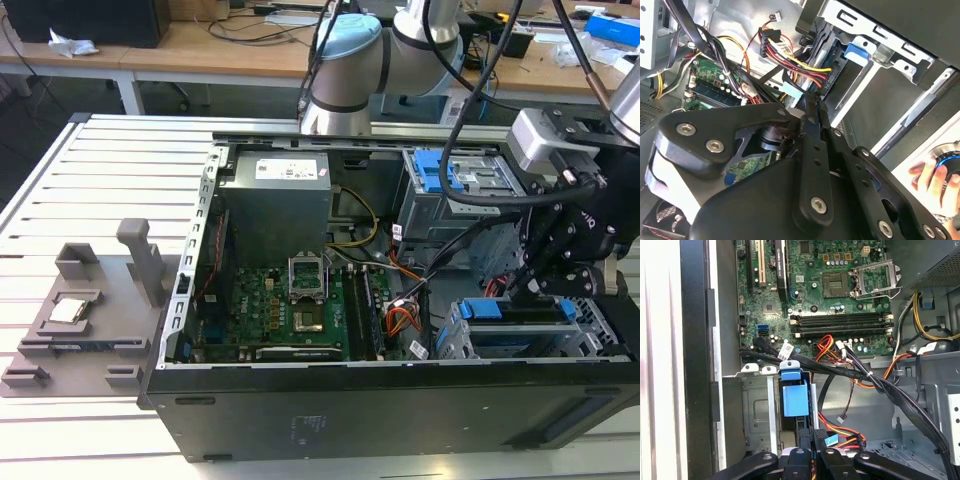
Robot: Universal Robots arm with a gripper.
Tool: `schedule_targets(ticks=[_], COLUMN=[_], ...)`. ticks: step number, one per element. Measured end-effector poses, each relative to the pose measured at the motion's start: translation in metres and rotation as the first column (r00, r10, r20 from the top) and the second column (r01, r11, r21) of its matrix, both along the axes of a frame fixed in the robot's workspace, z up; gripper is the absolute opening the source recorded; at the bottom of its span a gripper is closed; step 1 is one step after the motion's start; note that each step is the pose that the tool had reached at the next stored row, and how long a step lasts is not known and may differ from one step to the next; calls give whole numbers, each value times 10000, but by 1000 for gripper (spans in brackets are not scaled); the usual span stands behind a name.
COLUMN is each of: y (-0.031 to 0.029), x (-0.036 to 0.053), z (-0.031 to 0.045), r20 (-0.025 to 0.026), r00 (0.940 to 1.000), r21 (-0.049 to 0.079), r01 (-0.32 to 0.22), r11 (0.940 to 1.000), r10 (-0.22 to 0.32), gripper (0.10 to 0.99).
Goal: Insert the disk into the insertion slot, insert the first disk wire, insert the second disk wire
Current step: 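Insert the second disk wire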
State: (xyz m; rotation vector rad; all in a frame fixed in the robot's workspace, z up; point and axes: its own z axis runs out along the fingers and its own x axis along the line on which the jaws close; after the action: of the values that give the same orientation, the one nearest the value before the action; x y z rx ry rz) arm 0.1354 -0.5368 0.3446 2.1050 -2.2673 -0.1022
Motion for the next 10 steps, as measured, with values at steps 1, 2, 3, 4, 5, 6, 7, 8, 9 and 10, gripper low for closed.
schedule_targets(ticks=[1,2,3,4,5,6,7,8,9,10], y=[-2,-3,-3,-5,-9,-20,-31,-33,-33,-34], x=[4,8,11,11,11,10,2,2,1,1], z=[-1,-3,-3,-3,-4,-4,-3,-2,6,11], r20=[-1,-2,-2,-3,-3,-2,-2,-2,-2,-2], r00=[10000,10000,10000,10000,10000,10000,10000,10000,10000,10000], r21=[1,13,24,26,27,30,37,48,54,69], r01=[-10,-12,-12,-12,-13,-18,-18,-36,-58,-79], r11=[10000,10000,10000,10000,10000,10000,10000,10000,10000,9999], r10=[10,12,12,12,13,18,18,36,58,79], gripper=[145,145,145,145,145,145,145,145,145,145])
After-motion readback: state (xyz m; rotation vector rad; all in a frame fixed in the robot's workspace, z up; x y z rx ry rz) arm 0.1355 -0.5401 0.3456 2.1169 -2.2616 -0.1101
